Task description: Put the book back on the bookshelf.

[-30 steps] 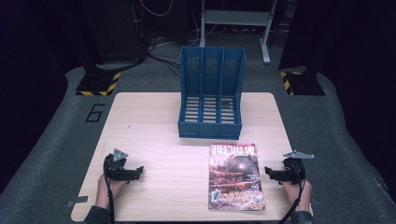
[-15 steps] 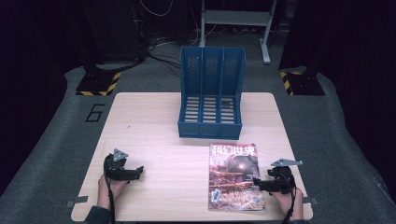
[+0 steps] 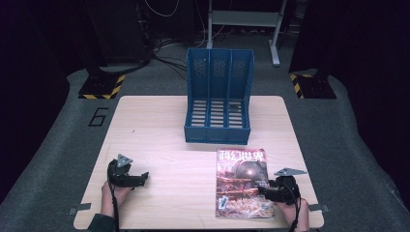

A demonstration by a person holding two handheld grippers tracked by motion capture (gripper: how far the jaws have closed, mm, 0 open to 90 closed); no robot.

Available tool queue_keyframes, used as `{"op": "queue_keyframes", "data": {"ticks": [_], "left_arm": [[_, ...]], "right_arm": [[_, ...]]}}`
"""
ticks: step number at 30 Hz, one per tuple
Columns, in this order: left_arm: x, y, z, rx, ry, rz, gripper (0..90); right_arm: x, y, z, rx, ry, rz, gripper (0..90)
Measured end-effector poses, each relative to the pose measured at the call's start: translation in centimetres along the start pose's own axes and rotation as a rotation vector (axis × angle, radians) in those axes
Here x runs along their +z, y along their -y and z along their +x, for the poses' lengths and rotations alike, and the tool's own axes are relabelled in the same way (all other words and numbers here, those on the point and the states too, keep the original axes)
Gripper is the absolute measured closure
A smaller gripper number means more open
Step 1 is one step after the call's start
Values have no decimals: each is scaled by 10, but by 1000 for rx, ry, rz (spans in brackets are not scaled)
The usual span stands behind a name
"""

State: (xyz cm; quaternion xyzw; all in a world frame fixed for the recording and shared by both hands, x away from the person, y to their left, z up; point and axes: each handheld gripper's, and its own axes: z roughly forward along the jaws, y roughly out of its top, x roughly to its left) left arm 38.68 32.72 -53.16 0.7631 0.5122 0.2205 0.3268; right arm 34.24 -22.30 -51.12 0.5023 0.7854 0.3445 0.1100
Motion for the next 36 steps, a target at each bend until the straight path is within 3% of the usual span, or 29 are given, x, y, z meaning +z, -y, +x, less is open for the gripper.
{"op": "queue_keyframes", "data": {"ticks": [3,16,19,25,36], "left_arm": [[0,0,0,1,-1,4,1],[0,0,-1,1,-6,-6,3],[0,0,-1,1,-6,-6,3],[0,0,-1,1,-6,-6,3],[-1,0,-1,3,0,11,3]], "right_arm": [[1,1,4,12,-8,-5,429],[14,-2,26,-57,-29,-44,441],[17,-4,29,-81,-40,-37,447],[22,-7,38,-78,-57,-40,450],[33,-14,55,-115,-92,-36,457]]}}
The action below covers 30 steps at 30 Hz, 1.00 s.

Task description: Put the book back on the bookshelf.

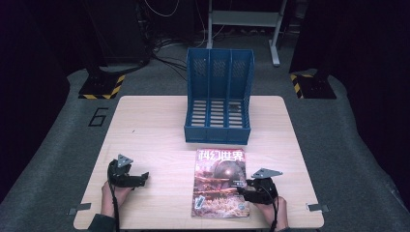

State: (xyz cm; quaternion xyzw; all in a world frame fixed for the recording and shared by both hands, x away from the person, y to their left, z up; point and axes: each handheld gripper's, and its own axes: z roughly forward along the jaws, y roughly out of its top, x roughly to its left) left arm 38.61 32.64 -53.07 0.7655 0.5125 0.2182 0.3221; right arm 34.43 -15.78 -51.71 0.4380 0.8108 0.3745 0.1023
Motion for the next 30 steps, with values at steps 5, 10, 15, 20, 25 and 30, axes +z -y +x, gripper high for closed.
{"op": "queue_keyframes", "data": {"ticks": [5,10,15,20,25,30], "left_arm": [[2,1,-1,-3,-9,-23,1],[0,1,-5,-21,14,-31,2],[-1,-7,-23,7,77,-25,3],[10,-21,-47,109,140,14,2],[23,-31,-69,148,180,26,2],[31,-38,-85,196,201,47,2]], "right_arm": [[8,-6,4,-36,-15,1,457],[11,-14,1,-49,-27,34,406],[10,-25,-8,-29,-24,74,386],[13,-39,-17,-37,-7,98,386],[21,-51,-19,-27,-2,151,386],[31,-60,-21,-22,-9,199,385]]}}
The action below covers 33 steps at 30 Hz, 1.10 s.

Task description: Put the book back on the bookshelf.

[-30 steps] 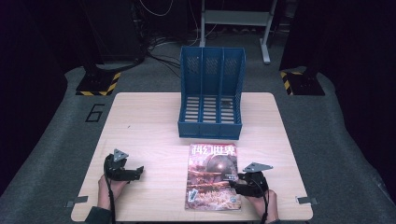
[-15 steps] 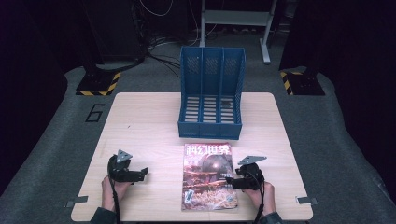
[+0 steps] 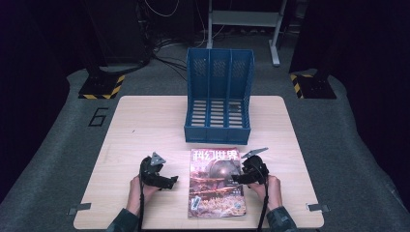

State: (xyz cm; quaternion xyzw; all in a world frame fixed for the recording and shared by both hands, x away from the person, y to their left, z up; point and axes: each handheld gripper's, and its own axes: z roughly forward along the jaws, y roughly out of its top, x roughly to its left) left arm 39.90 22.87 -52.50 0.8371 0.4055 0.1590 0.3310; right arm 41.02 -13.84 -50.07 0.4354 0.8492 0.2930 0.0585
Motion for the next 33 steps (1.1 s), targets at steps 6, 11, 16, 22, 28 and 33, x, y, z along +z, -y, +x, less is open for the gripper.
{"op": "queue_keyframes", "data": {"ticks": [6,11,16,22,28,33], "left_arm": [[8,-7,-13,22,2,-7,2],[14,-10,-20,36,-3,-15,0],[18,-12,-25,23,0,-40,0],[21,-15,-30,32,13,-40,0],[22,-15,-31,26,12,-40,0],[21,-15,-31,34,12,-35,0]], "right_arm": [[4,-8,-2,16,-7,26,378],[5,-13,-2,19,-8,55,371],[7,-19,-1,41,-8,89,359],[9,-21,-1,36,-13,85,352],[7,-20,-6,39,-49,82,350],[6,-18,-9,51,-74,70,347]]}}
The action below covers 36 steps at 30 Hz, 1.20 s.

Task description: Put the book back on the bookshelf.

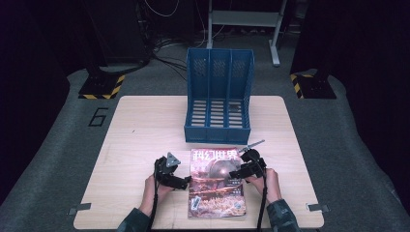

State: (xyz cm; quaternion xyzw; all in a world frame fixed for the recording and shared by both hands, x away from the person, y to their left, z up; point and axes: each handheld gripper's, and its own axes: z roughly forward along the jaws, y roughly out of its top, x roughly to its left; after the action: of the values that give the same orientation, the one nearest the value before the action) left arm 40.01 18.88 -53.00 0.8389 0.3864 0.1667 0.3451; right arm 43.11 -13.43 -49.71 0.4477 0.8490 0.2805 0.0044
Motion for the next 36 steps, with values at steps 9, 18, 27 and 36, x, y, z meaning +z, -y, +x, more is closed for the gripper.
{"op": "queue_keyframes", "data": {"ticks": [9,18,27,36], "left_arm": [[0,0,0,0,0,0,0],[0,0,0,1,1,-2,1],[0,0,0,2,2,0,1],[0,0,0,2,3,0,1]], "right_arm": [[-5,5,-9,38,-82,-60,361],[-14,1,-8,53,-172,-164,380],[-4,-12,-6,46,-183,-186,383],[11,-19,-9,64,-180,-176,388]]}}
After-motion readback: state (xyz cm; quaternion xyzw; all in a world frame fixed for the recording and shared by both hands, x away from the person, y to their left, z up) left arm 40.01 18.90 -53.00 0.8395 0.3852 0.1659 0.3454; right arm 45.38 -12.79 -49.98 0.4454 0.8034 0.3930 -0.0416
